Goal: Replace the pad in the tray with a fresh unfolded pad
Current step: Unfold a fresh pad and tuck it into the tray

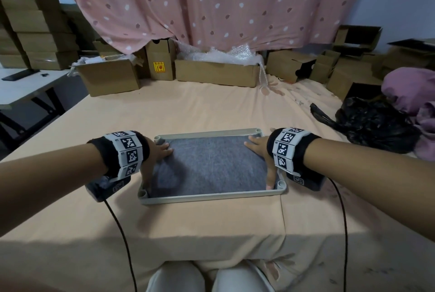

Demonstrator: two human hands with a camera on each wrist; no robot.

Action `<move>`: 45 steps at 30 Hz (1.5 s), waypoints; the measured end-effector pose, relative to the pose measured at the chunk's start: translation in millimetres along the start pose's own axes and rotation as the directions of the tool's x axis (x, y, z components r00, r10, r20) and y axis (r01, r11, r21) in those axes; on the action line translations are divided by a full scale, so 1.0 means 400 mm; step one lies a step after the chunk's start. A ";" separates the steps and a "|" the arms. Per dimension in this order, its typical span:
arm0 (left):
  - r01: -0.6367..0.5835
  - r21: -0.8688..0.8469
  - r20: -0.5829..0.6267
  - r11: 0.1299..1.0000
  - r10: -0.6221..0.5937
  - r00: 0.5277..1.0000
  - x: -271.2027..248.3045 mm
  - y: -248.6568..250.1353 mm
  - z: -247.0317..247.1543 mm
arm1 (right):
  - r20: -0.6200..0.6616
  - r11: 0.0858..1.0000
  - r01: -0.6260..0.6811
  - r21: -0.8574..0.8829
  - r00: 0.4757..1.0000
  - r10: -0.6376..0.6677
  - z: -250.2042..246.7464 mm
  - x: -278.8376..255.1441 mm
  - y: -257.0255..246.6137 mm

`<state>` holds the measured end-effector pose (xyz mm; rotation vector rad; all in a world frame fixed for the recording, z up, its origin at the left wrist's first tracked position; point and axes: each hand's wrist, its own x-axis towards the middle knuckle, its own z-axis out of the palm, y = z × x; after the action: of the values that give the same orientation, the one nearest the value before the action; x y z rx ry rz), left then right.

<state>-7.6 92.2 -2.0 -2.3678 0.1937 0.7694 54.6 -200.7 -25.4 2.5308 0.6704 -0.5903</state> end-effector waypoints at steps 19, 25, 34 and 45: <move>-0.073 -0.124 -0.077 0.990 0.064 0.995 0.009 -0.023 0.026 | -0.046 1.000 -0.004 -0.011 0.999 0.003 -0.035 -0.047 -0.025; -0.413 -0.323 -0.452 0.851 0.245 0.858 -0.085 -0.062 0.099 | -0.167 0.972 0.162 0.170 0.977 -0.134 0.007 -0.163 -0.001; -0.477 -0.350 -0.514 0.806 0.260 0.817 -0.145 -0.042 0.207 | -0.246 0.973 0.215 0.080 0.950 -0.190 0.072 -0.232 -0.027; -0.408 -0.403 -0.478 0.819 0.191 0.857 -0.154 -0.059 0.136 | -0.270 0.946 0.188 0.262 0.956 -0.115 0.012 -0.229 -0.010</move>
<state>-76.4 140.9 11.6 -3.0314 0.6477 0.4684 -21.5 -232.0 15.7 2.8743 0.9395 -0.4470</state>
